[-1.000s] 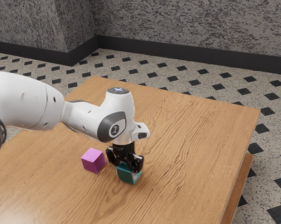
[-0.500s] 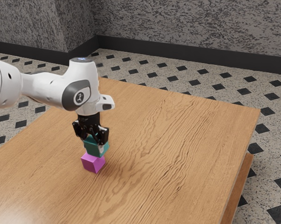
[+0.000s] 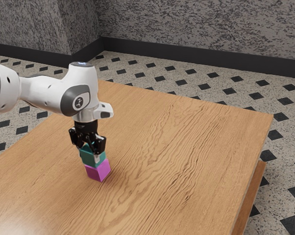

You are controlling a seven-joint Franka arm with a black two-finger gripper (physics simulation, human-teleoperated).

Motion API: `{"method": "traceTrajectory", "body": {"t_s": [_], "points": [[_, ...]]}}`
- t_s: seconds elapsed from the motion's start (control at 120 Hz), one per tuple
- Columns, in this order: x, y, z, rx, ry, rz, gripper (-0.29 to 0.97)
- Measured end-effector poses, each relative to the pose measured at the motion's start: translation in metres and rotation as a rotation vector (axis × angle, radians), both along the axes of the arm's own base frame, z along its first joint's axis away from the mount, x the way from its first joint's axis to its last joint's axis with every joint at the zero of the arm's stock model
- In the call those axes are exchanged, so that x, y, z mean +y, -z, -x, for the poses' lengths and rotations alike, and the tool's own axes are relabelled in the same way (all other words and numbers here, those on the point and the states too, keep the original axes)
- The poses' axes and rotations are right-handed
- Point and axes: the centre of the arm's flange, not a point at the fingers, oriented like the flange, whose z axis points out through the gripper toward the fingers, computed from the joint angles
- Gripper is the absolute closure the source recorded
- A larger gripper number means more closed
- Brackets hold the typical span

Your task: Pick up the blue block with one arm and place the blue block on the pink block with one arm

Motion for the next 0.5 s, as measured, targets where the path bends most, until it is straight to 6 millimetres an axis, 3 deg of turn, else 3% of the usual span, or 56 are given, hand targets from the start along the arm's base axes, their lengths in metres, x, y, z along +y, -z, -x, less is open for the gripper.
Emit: {"method": "traceTrajectory", "body": {"t_s": [0.133,0.317,0.5], "points": [[0.0042,0.0,0.0004,0.002,0.004,0.001,0.37],[0.003,0.0001,0.0007,0.007,0.028,0.006,0.17],[0.0026,-0.0006,0.0005,0.008,0.047,0.011,0.07]]}}
